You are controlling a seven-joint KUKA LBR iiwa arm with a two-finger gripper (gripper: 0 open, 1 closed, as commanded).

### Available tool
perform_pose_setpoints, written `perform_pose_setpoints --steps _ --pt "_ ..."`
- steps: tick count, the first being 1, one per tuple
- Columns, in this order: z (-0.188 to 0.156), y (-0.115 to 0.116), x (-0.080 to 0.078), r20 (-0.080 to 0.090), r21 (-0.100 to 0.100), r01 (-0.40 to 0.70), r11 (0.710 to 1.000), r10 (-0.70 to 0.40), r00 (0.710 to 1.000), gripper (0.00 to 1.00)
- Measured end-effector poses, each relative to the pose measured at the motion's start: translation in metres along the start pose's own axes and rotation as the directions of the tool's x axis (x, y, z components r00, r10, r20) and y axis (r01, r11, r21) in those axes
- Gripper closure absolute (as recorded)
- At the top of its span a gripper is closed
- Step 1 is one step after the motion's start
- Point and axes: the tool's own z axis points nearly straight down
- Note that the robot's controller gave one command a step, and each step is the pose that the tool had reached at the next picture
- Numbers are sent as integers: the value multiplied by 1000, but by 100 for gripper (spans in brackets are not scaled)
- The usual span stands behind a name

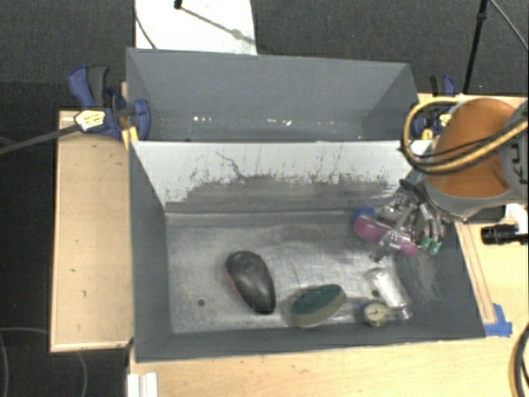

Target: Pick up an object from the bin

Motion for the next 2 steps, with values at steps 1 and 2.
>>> perform_pose_setpoints --steps 1,2 --pt "-5 0 0 -4 1 3 1000 -3 1000 100" --pt "-44 1 -2 -3 1 9 1000 -9 1000 100"
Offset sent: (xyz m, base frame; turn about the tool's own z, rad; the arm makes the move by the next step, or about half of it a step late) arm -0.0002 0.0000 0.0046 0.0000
